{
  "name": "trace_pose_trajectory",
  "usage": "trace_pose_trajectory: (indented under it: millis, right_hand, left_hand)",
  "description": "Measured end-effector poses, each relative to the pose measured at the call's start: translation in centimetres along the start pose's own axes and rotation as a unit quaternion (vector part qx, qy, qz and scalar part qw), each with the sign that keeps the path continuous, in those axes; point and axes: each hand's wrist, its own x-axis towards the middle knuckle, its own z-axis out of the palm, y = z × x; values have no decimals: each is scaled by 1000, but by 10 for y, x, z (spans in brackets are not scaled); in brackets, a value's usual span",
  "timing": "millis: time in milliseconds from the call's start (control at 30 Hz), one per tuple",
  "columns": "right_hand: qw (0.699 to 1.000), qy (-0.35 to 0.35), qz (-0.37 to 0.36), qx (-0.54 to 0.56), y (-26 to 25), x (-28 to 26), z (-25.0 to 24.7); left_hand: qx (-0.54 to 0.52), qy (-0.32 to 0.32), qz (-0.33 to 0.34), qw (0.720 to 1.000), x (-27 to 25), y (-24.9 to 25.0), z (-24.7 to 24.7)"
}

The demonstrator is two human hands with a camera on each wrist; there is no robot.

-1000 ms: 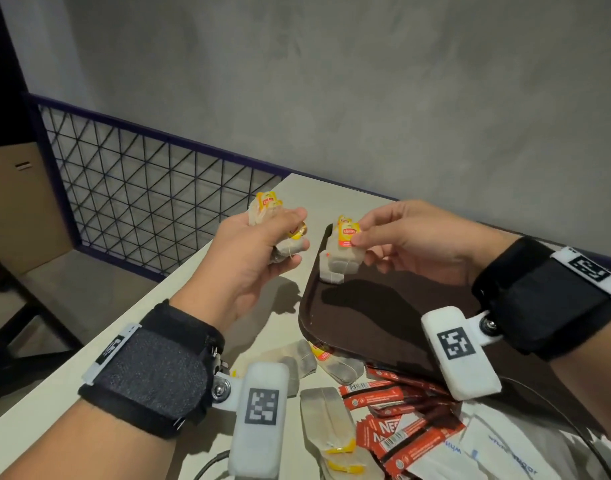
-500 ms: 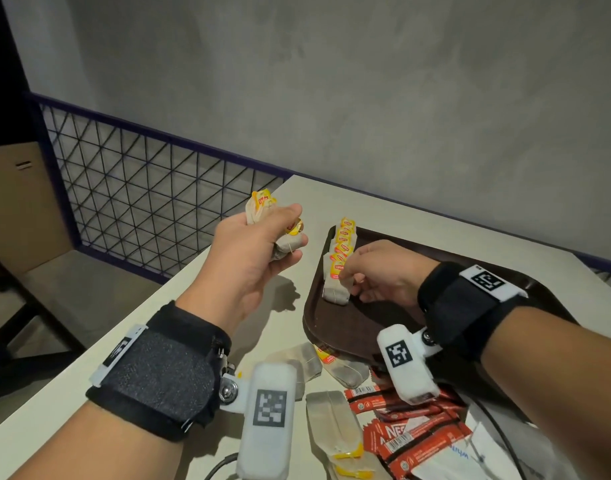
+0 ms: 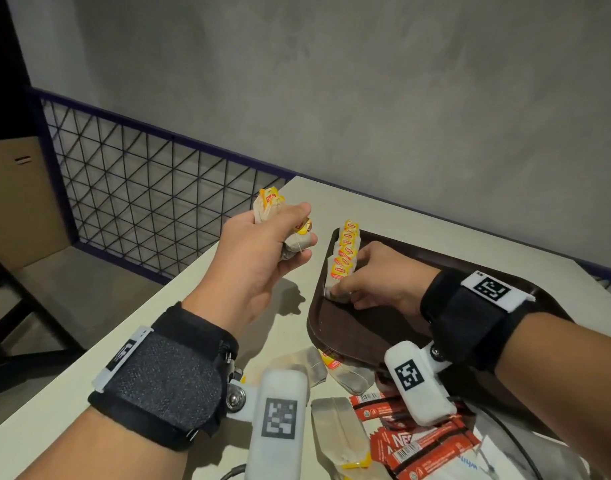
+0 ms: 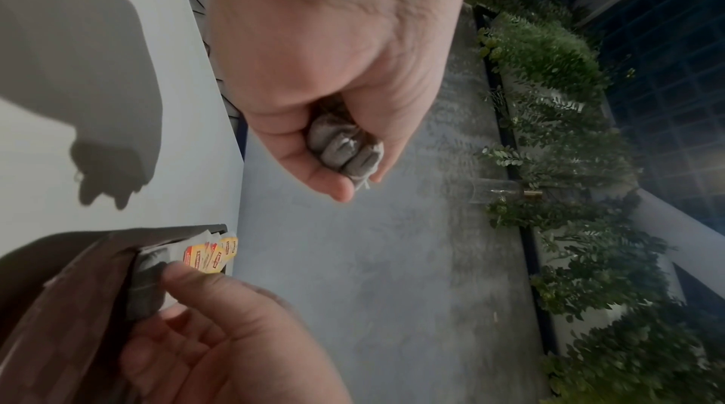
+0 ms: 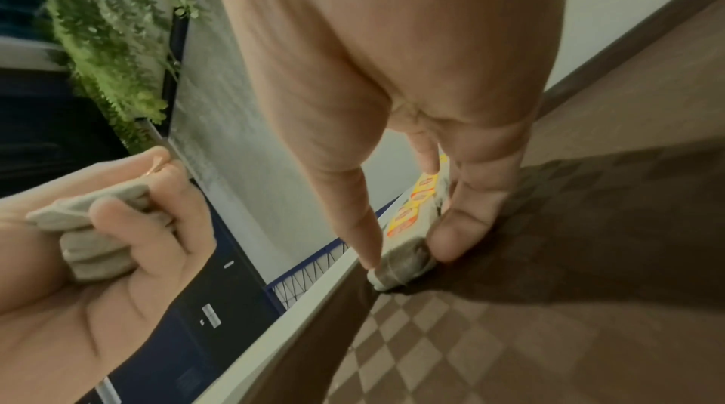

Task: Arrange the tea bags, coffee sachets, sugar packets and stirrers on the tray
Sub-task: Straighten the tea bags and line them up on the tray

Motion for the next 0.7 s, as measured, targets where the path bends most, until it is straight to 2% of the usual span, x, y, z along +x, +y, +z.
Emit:
trace_pose_trajectory:
  millis: [300, 533, 700]
  right_hand:
    - [999, 38, 16, -31, -9, 7, 5]
    - [986, 22, 87, 137, -9, 16, -16]
    - [985, 31, 91, 142, -8, 22, -13]
  left_hand:
    - [-5, 1, -1, 1000, -2, 2, 1]
    - [-11, 0, -4, 1000, 0, 1, 1]
    - [-14, -3, -5, 1000, -1, 1, 2]
